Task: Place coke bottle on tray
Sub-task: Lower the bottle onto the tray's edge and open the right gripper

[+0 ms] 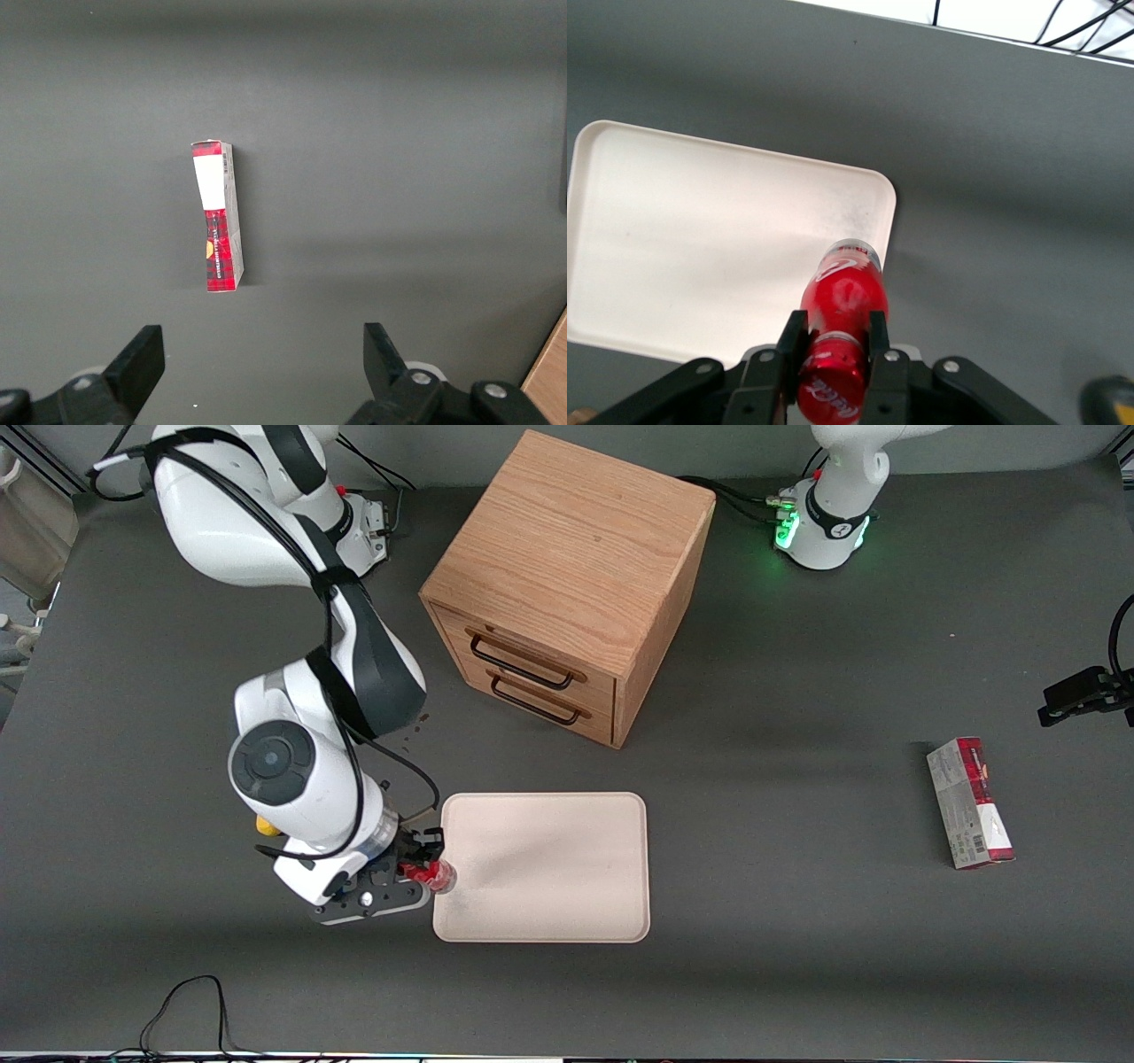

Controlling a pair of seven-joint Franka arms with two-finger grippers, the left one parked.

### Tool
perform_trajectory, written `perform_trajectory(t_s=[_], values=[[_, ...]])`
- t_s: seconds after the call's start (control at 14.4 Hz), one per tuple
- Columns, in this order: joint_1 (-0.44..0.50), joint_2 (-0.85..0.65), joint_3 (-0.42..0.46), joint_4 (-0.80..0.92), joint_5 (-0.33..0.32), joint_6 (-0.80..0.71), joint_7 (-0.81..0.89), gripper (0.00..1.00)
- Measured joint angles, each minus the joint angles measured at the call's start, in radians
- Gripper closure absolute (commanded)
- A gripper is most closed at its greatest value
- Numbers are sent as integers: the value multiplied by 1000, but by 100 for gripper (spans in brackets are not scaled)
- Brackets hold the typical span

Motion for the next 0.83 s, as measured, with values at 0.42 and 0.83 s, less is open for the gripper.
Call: perform_trajectory(t_s=[0.42,0.83], values=[[0,79,0,0,0,81,0,100],[-2,121,0,0,0,114,0,69]])
